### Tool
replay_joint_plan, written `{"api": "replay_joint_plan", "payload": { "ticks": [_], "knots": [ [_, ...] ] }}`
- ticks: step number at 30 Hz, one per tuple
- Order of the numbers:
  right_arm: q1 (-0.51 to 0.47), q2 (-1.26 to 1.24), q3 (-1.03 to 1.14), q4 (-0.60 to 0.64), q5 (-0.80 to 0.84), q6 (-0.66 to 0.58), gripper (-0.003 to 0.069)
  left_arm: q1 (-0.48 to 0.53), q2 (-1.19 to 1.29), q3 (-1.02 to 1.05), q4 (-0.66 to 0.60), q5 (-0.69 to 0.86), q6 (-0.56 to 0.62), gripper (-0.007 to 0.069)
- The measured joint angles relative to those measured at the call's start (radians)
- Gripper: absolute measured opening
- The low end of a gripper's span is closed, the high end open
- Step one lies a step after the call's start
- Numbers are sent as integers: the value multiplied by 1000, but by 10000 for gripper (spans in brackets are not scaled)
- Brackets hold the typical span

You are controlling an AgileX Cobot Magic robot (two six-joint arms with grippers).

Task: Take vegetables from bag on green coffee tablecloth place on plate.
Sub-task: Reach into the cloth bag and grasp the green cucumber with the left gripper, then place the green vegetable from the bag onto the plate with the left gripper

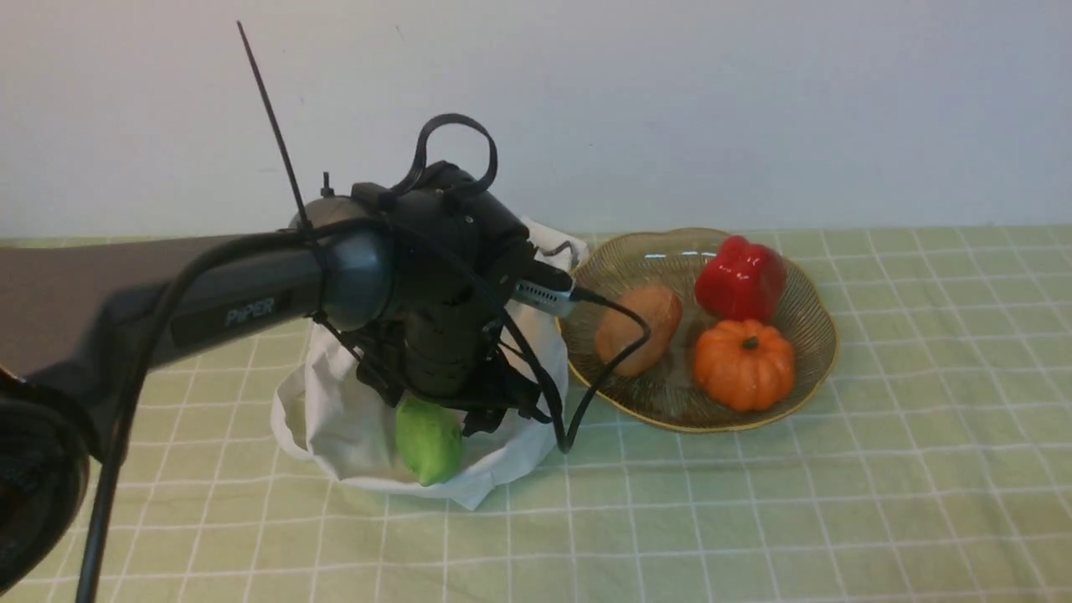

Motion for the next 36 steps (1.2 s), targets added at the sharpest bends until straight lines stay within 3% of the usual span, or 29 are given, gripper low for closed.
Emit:
{"api": "replay_joint_plan", "payload": {
  "ticks": [8, 13, 15, 19, 25, 28, 36],
  "knots": [
    [0, 0, 0, 0, 0, 0, -17, 0, 41, -5, 18, 28, -34, 520],
    [0, 0, 0, 0, 0, 0, -17, 0, 68, -5, 18, 56, -25, 390],
    [0, 0, 0, 0, 0, 0, -17, -1, 63, -8, 2, 66, -1, 392],
    [0, 0, 0, 0, 0, 0, -17, -1, 26, -30, -88, 98, 88, 394],
    [0, 0, 0, 0, 0, 0, -17, -15, -85, -122, -345, 120, 278, 394],
    [0, 0, 0, 0, 0, 0, -17, -36, -95, -172, -435, 7, 304, 394],
    [0, 0, 0, 0, 0, 0, -17, -79, 0, -183, -465, -451, 314, 394]
  ]
}}
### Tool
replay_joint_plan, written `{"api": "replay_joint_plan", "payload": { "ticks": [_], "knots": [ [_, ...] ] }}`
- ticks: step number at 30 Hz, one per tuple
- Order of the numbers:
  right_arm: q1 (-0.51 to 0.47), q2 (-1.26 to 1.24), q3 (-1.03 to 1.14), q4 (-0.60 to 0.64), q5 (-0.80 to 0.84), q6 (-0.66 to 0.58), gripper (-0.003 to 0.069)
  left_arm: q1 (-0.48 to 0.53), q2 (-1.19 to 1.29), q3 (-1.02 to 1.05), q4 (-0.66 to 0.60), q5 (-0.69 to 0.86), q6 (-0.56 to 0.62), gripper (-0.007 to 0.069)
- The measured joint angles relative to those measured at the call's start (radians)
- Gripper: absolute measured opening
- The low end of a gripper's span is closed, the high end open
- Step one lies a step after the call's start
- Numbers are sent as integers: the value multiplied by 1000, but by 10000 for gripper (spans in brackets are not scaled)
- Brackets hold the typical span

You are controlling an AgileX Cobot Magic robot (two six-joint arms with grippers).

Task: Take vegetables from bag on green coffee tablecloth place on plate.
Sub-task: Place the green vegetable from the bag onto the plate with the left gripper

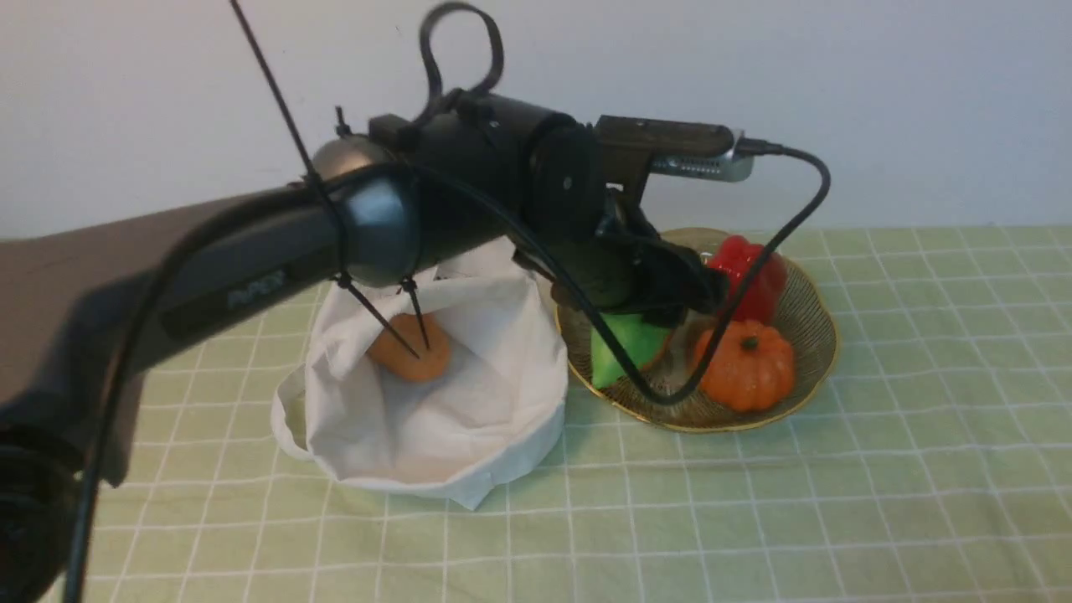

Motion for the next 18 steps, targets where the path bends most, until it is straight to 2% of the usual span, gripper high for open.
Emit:
{"api": "replay_joint_plan", "payload": {
  "ticks": [5, 11, 17, 18],
  "knots": [
    [0, 0, 0, 0, 0, 0, -17, 0, 79, 0, -1, -212, 0, 394],
    [0, 0, 0, 0, 0, 0, -17, 2, 147, 0, -1, -293, 0, 410],
    [0, 0, 0, 0, 0, 0, -17, 0, 161, 0, -2, -327, 0, 533],
    [0, 0, 0, 0, 0, 0, -17, 0, 161, 0, -6, -328, 0, 572]
  ]
}}
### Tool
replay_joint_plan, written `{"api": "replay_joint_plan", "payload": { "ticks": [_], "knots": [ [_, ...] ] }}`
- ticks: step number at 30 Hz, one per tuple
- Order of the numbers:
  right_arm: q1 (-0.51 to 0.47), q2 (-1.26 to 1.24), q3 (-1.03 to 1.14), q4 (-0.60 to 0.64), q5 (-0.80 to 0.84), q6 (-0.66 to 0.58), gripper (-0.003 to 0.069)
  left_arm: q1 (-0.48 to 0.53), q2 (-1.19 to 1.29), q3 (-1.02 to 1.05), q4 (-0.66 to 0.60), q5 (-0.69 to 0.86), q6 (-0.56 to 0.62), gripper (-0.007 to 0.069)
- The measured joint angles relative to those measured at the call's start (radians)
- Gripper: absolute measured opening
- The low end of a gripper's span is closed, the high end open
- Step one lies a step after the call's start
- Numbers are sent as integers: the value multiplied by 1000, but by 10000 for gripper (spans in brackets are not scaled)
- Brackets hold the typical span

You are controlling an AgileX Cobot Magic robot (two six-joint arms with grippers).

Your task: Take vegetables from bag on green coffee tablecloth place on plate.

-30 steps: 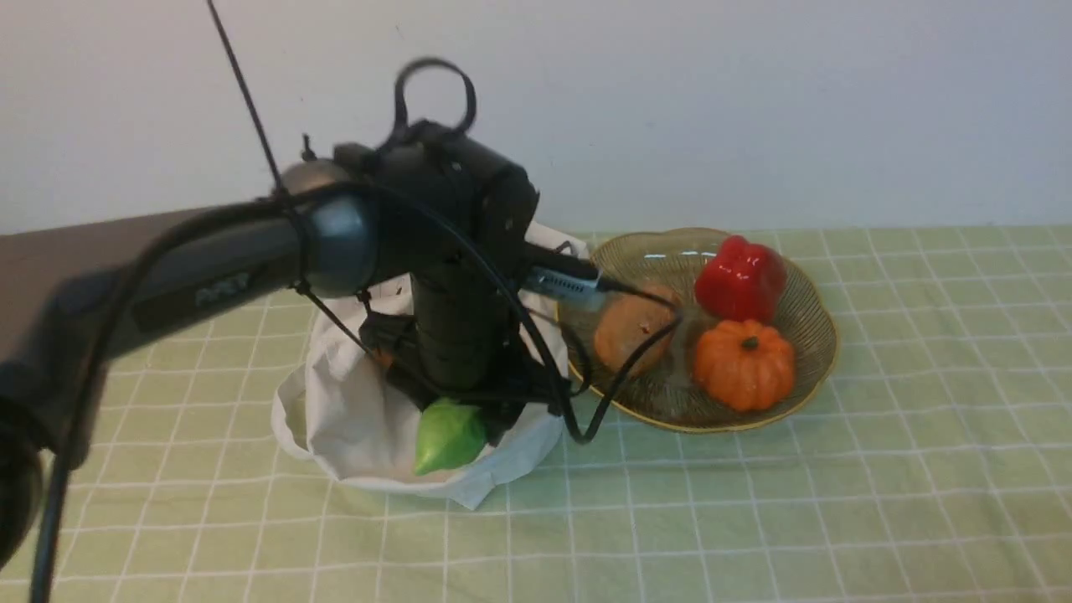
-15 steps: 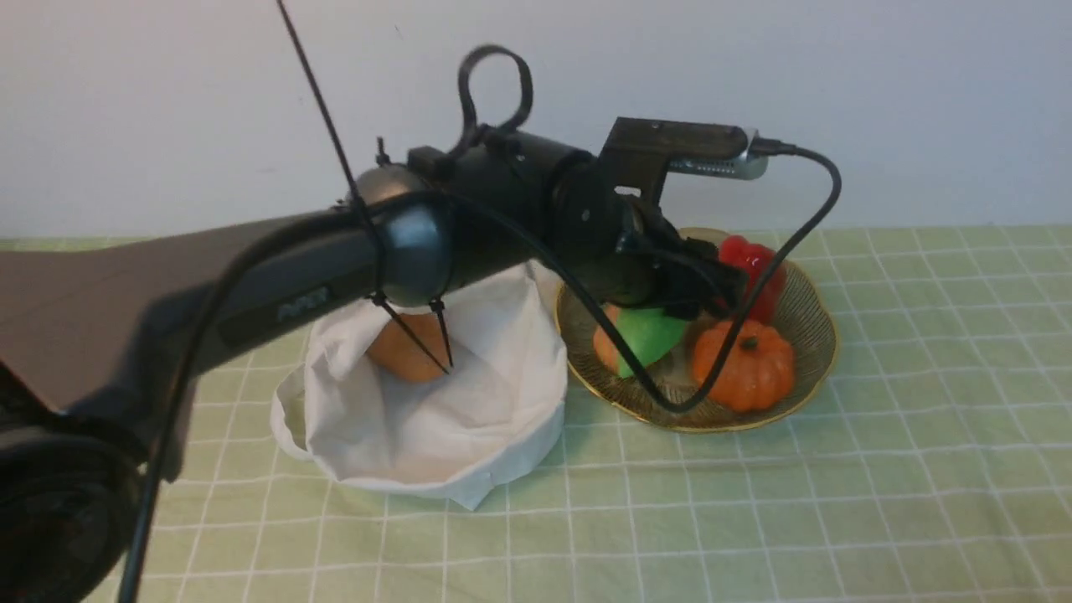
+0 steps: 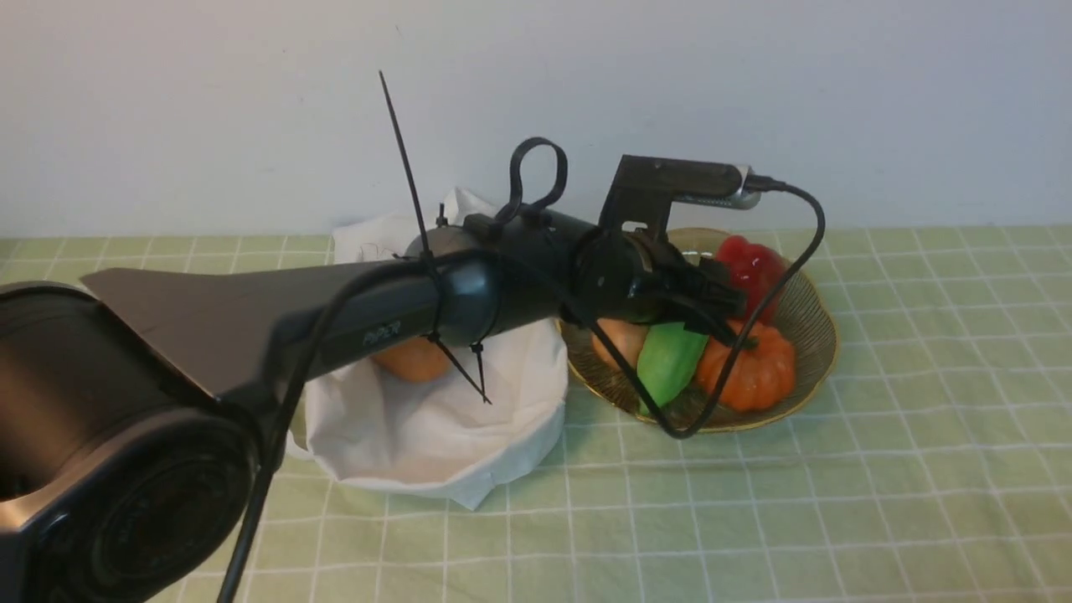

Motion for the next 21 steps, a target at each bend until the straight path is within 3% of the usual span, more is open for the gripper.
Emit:
{"api": "replay_joint_plan", "payload": {
  "ticks": [4, 8, 15, 16, 18, 20, 21],
  "knots": [
    [0, 0, 0, 0, 0, 0, -17, -2, -5, 0, -9, 62, 0, 608],
    [0, 0, 0, 0, 0, 0, -17, -2, -59, 2, -9, 158, 0, 566],
    [0, 0, 0, 0, 0, 0, -17, -2, -293, 3, 23, 434, 33, 279],
    [0, 0, 0, 0, 0, 0, -17, -2, -366, 2, 42, 545, 65, 180],
    [0, 0, 0, 0, 0, 0, -17, -2, -458, 2, 65, 700, 116, 69],
    [0, 0, 0, 0, 0, 0, -17, -2, -555, 12, 76, 868, 162, 15],
    [0, 0, 0, 0, 0, 0, -17, -2, -563, 14, 76, 868, 165, 13]
  ]
}}
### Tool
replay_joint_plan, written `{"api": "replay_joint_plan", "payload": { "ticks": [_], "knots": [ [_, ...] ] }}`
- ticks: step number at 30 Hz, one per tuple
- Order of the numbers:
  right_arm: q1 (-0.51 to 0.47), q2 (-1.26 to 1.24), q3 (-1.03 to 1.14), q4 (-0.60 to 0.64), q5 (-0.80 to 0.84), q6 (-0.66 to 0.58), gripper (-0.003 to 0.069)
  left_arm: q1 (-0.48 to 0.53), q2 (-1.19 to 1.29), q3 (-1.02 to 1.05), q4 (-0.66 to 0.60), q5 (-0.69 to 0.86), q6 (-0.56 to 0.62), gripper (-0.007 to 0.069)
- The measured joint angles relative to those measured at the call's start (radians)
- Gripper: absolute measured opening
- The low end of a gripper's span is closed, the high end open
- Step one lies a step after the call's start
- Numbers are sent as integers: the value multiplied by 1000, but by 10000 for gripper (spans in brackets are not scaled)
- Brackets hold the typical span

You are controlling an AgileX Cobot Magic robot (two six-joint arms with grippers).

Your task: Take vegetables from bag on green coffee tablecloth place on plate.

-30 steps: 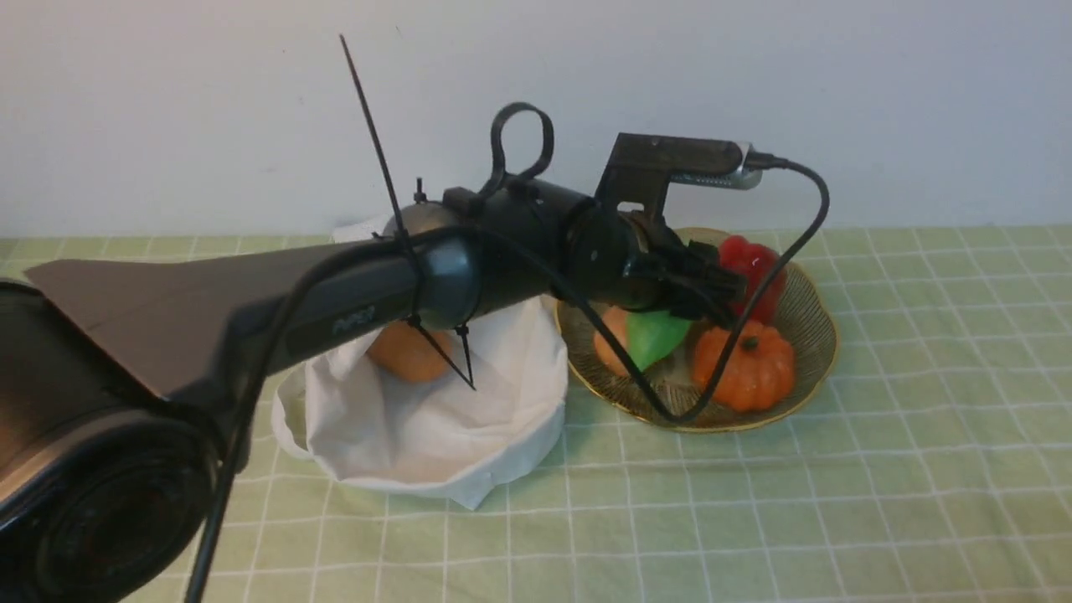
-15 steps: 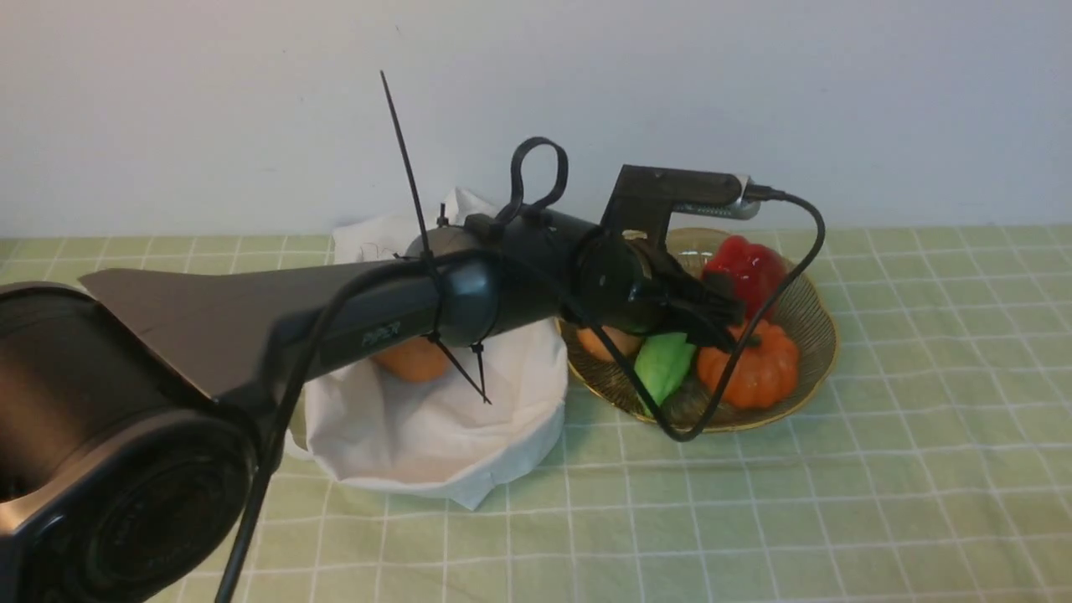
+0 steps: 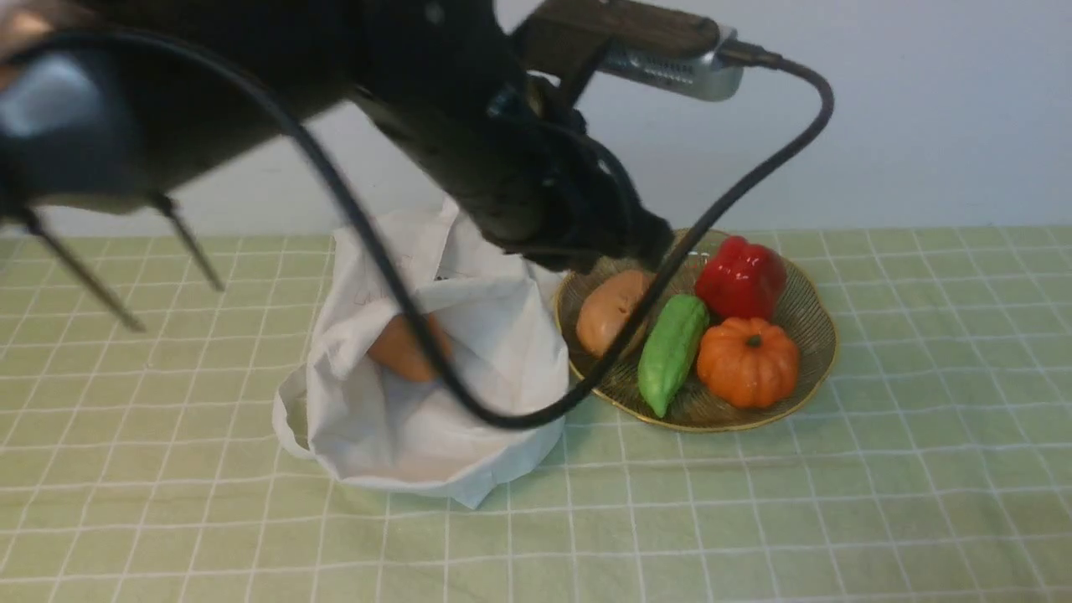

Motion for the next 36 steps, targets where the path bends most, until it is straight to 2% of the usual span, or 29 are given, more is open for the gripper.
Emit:
{"api": "replay_joint_plan", "payload": {
  "ticks": [1, 4, 6, 8, 9, 12, 15, 16, 20, 25, 36],
  "knots": [
    [0, 0, 0, 0, 0, 0, -17, -3, -60, 24, 0, 66, 17, 1],
    [0, 0, 0, 0, 0, 0, -17, -20, -179, 129, 9, 113, 31, -5],
    [0, 0, 0, 0, 0, 0, -17, -29, -232, 179, 9, 110, 31, -5],
    [0, 0, 0, 0, 0, 0, -17, -39, -359, 367, -9, 39, 27, -5],
    [0, 0, 0, 0, 0, 0, -17, -39, -379, 381, -10, 32, 27, -5],
    [0, 0, 0, 0, 0, 0, -17, -39, -519, 590, -50, -112, 27, -5],
    [0, 0, 0, 0, 0, 0, -17, -39, -700, 868, -144, -331, 17, -5],
    [0, 0, 0, 0, 0, 0, -17, -39, -720, 882, -150, -342, 17, -5],
    [0, 0, 0, 0, 0, 0, -17, -40, -897, 1141, -221, -582, 1, -5],
    [0, 0, 0, 0, 0, 0, -17, -40, -1008, 1299, -228, -684, 0, -5],
    [0, 0, 0, 0, 0, 0, -17, -40, -1026, 1396, -226, -659, 0, -5]
  ]
}}
